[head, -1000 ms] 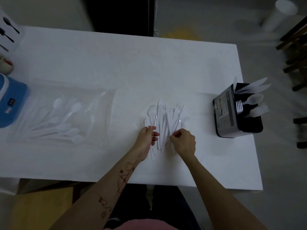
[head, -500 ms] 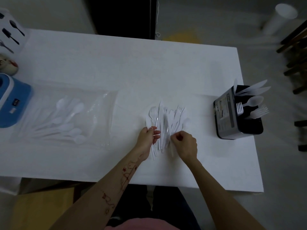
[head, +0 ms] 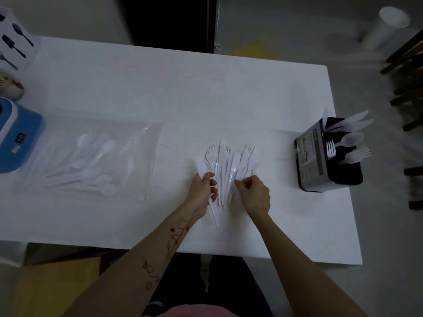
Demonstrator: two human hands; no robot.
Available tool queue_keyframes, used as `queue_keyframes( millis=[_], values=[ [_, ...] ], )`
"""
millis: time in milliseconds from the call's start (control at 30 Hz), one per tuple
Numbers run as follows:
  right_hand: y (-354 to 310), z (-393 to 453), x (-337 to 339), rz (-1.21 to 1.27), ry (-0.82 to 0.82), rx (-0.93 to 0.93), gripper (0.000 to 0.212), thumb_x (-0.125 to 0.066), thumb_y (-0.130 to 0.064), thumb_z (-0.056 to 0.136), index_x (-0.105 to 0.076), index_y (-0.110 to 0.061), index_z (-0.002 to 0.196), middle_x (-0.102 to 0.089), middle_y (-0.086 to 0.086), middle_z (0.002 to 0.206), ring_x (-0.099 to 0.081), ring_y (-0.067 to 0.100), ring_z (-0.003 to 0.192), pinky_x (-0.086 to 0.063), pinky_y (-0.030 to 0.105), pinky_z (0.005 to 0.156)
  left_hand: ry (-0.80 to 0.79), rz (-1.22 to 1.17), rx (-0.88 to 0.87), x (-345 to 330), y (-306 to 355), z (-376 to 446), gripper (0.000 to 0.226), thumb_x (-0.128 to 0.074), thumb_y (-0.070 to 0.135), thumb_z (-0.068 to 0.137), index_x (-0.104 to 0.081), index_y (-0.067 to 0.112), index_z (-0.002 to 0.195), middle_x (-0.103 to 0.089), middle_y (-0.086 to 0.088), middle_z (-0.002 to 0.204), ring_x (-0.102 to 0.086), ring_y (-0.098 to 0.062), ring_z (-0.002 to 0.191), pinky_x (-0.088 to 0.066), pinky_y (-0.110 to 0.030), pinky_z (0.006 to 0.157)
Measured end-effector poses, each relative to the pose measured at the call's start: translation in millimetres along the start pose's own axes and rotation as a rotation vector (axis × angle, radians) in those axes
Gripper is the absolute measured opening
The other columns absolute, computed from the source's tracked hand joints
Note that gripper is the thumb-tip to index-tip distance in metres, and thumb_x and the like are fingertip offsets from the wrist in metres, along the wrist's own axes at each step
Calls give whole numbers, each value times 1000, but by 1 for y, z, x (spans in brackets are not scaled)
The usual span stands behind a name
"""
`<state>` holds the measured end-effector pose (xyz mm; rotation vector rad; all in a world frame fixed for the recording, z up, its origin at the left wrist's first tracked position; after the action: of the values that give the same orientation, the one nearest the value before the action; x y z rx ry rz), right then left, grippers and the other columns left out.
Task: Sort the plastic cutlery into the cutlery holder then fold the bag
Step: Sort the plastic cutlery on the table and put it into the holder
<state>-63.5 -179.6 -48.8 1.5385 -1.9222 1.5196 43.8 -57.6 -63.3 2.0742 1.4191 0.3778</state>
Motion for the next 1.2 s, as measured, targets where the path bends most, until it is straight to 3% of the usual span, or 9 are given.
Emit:
queue_keyframes(
  millis=[167, 267, 367, 467, 600, 667, 767, 967, 1200],
  values=[
    [-1, 9, -12, 42, -19, -86, 22, -68, -34, 89, -67, -12, 94, -68, 0, 84, -65, 19, 76, -50, 29, 68, -34, 25, -10, -4, -3, -1, 15, -40, 20, 100, -46, 7, 107, -45, -1, 76, -39, -10, 60, -35, -22, 54],
    [3, 12, -12, 133, -23, -126, 17, -68, -27, 89, -70, -10, 92, -70, 6, 82, -67, 21, 75, -56, 33, 71, -62, -20, 12, -6, -2, -1, 14, -42, 8, 98, -47, 6, 110, -51, -2, 82, -46, -10, 67, -39, -19, 61],
    [5, 8, -4, 228, -18, -77, 14, -64, -27, 92, -63, -13, 95, -69, 4, 88, -67, 20, 79, -59, 37, 75, -83, -12, -36, -5, 0, -1, 20, -35, 12, 102, -50, 4, 113, -61, -4, 89, -57, -12, 75, -46, -20, 68],
    [-1, -5, 5, 382, -168, 54, 12, -58, -25, 97, -61, -14, 94, -71, 2, 87, -69, 19, 75, -54, 24, 54, -93, 18, -79, -5, 3, -2, 28, -34, 20, 103, -49, 1, 117, -65, -7, 99, -62, -16, 83, -49, -23, 73],
    [-6, -23, 7, 422, -350, 136, 9, -66, -21, 92, -70, -13, 89, -74, 3, 80, -70, 23, 74, -50, 25, 53, -240, -65, -27, -16, 6, -6, 42, -38, 39, 101, -49, 4, 121, -63, -13, 116, -62, -26, 106, -52, -36, 89],
    [-7, -28, 3, 440, -380, 141, 11, -71, -22, 88, -72, -11, 87, -73, 5, 77, -71, 23, 70, -50, 27, 53, -268, -114, 31, -19, 4, -9, 40, -43, 39, 99, -48, 5, 117, -61, -10, 111, -60, -25, 103, -55, -38, 81],
    [-6, -29, -1, 463, -373, 119, 20, -76, -29, 83, -71, -10, 82, -72, 6, 73, -70, 23, 66, -53, 28, 52, -217, -158, 13, -19, 3, -10, 19, -45, 18, 100, -51, 2, 108, -57, -7, 98, -58, -17, 86, -54, -26, 64],
    [1, -3, -12, 197, -26, 15, 23, -72, -40, 85, -65, -17, 87, -68, -4, 77, -65, 14, 69, -57, 33, 69, -55, -21, -59, -1, 7, -9, 24, -39, 21, 102, -51, 5, 116, -52, -4, 85, -56, -16, 70, -52, -29, 68],
    [-7, 4, -24, 50, -8, -38, 23, -68, -37, 89, -66, -15, 95, -67, -1, 84, -64, 16, 76, -52, 30, 70, -44, 106, -129, 6, 3, -11, 28, -30, 24, 104, -51, 8, 115, -49, -1, 84, -42, -11, 62, -41, -24, 56]
  ],
)
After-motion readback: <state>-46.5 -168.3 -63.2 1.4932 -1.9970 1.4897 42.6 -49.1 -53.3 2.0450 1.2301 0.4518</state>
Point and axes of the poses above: each hand's wrist, its own z-axis towards the middle knuckle, its own x-axis out of the back of the hand, y = z × x, the point moved 5 cm from there along z, towards the middle knuckle
